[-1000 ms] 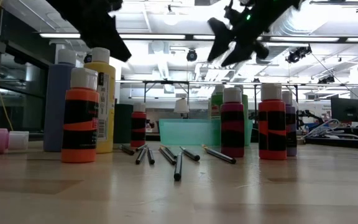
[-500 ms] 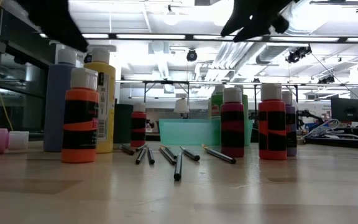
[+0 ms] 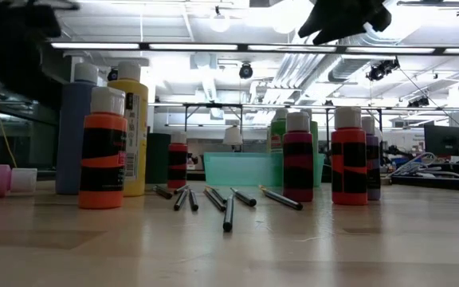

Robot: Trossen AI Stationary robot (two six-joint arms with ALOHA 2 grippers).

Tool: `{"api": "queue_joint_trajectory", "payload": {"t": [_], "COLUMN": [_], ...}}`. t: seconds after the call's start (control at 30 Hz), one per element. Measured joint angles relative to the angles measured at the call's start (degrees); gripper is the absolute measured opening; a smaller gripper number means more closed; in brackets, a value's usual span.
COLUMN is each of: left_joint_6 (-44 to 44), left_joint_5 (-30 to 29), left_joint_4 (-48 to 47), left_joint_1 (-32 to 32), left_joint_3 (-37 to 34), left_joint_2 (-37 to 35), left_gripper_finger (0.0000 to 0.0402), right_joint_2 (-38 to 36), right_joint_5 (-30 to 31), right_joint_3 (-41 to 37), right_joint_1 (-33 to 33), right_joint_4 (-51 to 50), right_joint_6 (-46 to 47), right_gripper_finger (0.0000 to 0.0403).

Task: Pick & Place Paint Supplies
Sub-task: Put the large blue paint bottle into the green bin

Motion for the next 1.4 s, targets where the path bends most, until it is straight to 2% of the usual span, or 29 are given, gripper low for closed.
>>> {"api": "queue_joint_trajectory", "payload": {"t": [0.17, 0.3, 0.43, 0.6, 1.13, 1.23, 1.4], "left_joint_6": [-0.61, 4.78, 11.34, 17.07, 26.34, 27.76, 31.45], "left_joint_5": [0.23, -0.34, 1.59, 3.56, 3.36, 3.21, 0.95], "left_joint_4": [6.45, 15.14, 24.29, 31.47, 50.66, 53.82, 56.35], "left_joint_1": [-2.29, -2.34, -2.34, -2.36, -2.32, -2.32, -2.31], "left_joint_3": [-5.10, -9.28, -13.28, -15.96, -23.18, -23.81, -23.83], "left_joint_2": [0.00, 0.00, 0.00, -0.02, -0.02, 0.00, 0.00], "left_gripper_finger": [0.0255, 0.0255, 0.0255, 0.0255, 0.0257, 0.0270, 0.0318], "right_joint_2": [0.00, 0.00, 0.00, 0.00, 0.02, 0.04, 0.04], "right_joint_5": [0.00, -0.02, -0.11, -0.17, -0.22, -0.22, -0.22], "right_joint_3": [0.00, 0.00, 0.00, 0.00, 0.00, 0.02, 0.01], "right_joint_1": [1.23, 1.48, 1.46, 1.46, 1.46, 1.46, 1.46], "right_joint_4": [-0.23, -0.47, -0.50, -0.75, -0.98, -0.95, -0.95], "right_joint_6": [0.93, 0.93, 0.91, 0.86, 0.91, 0.91, 0.98], "right_gripper_finger": [0.0242, 0.0242, 0.0242, 0.0242, 0.0242, 0.0242, 0.0242]}}
